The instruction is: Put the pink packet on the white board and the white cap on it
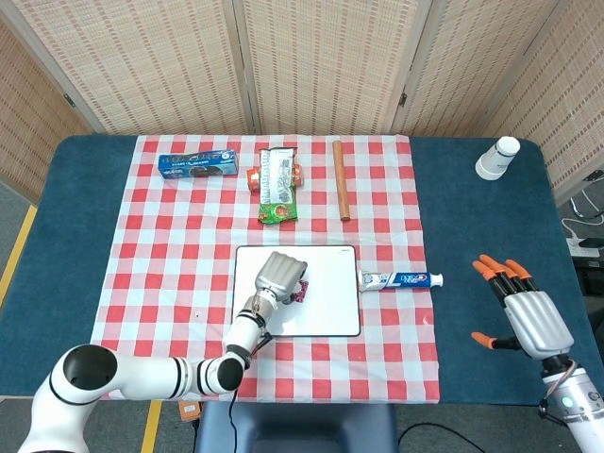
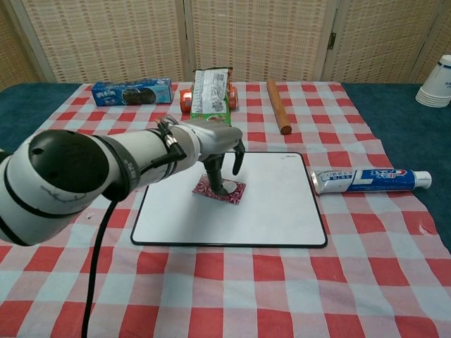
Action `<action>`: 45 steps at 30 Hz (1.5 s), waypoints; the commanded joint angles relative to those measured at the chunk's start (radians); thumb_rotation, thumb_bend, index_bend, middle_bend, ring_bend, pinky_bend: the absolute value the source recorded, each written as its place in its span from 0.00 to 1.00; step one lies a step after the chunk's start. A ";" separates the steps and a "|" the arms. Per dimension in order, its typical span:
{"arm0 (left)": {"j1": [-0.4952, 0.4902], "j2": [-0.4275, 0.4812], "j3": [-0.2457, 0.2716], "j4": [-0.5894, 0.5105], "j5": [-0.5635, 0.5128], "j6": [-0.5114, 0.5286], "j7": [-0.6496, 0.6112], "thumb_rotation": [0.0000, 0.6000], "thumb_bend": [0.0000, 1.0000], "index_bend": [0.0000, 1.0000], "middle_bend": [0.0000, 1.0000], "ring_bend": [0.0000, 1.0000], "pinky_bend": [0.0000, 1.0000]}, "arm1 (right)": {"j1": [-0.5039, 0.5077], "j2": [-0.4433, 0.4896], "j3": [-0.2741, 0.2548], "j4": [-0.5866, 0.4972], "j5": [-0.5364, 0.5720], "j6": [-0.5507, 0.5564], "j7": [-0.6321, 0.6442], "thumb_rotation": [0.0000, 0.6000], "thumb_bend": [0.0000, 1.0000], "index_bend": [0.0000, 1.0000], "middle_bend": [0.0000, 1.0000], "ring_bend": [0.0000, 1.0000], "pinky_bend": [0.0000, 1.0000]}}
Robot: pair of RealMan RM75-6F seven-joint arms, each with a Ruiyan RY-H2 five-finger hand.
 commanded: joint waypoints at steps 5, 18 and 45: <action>0.012 0.042 0.008 -0.033 0.014 0.009 -0.020 1.00 0.20 0.32 1.00 1.00 1.00 | -0.001 -0.001 0.001 0.000 0.000 0.002 -0.001 0.91 0.00 0.00 0.00 0.00 0.08; 0.281 0.318 0.082 -0.404 0.390 0.381 -0.294 1.00 0.27 0.46 0.91 1.00 1.00 | -0.007 -0.004 -0.010 -0.010 -0.029 0.017 -0.020 0.91 0.00 0.00 0.00 0.00 0.08; 0.883 0.477 0.373 -0.156 0.945 0.629 -0.988 0.89 0.28 0.00 0.00 0.00 0.01 | -0.009 -0.056 0.006 -0.029 0.025 0.011 -0.137 0.91 0.00 0.00 0.00 0.00 0.08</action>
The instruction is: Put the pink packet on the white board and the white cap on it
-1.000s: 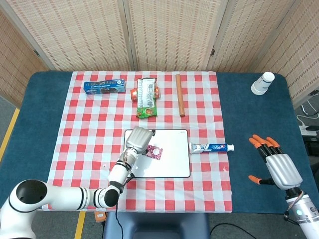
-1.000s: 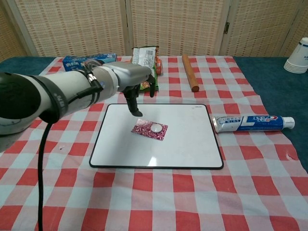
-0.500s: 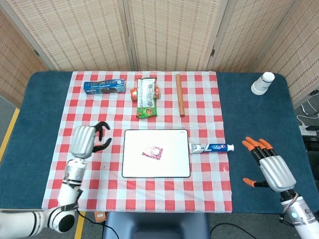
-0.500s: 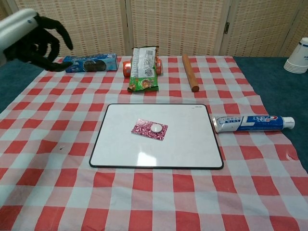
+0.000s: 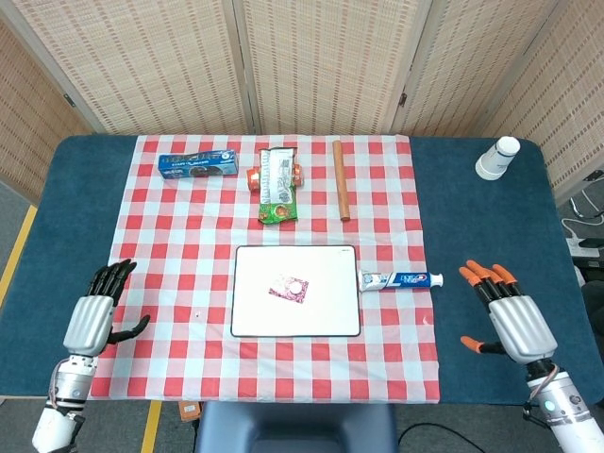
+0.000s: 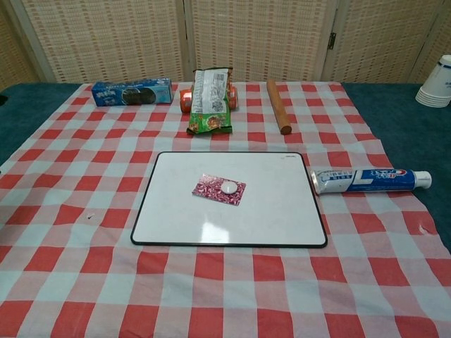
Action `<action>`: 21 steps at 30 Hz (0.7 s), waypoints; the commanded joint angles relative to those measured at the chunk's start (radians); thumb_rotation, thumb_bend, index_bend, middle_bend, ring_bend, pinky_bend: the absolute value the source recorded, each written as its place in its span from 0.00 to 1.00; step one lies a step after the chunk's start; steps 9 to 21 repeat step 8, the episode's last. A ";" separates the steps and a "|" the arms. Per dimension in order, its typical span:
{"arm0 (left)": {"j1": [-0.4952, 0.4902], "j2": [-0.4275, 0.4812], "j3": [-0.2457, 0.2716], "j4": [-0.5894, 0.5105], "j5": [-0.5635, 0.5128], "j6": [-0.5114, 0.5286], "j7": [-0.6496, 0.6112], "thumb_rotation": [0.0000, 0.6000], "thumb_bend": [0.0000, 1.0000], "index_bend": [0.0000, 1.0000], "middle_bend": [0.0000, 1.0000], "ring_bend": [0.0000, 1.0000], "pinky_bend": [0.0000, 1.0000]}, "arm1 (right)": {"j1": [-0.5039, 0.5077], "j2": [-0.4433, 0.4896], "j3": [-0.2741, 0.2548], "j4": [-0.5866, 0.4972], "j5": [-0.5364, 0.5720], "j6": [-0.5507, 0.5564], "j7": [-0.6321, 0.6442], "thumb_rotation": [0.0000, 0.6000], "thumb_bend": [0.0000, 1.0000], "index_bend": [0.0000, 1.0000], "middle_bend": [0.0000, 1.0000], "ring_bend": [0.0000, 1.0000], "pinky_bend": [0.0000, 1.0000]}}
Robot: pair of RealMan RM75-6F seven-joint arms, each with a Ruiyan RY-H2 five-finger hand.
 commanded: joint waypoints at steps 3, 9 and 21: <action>0.035 0.016 -0.018 0.049 0.031 -0.031 -0.050 0.89 0.28 0.00 0.00 0.00 0.01 | -0.006 -0.006 0.009 -0.002 0.011 0.013 -0.013 0.91 0.00 0.00 0.00 0.00 0.08; 0.043 0.013 -0.042 0.060 0.040 -0.063 -0.061 0.89 0.27 0.00 0.00 0.00 0.00 | -0.014 -0.009 0.007 -0.001 -0.006 0.034 -0.013 0.91 0.00 0.00 0.00 0.00 0.08; 0.043 0.013 -0.042 0.060 0.040 -0.063 -0.061 0.89 0.27 0.00 0.00 0.00 0.00 | -0.014 -0.009 0.007 -0.001 -0.006 0.034 -0.013 0.91 0.00 0.00 0.00 0.00 0.08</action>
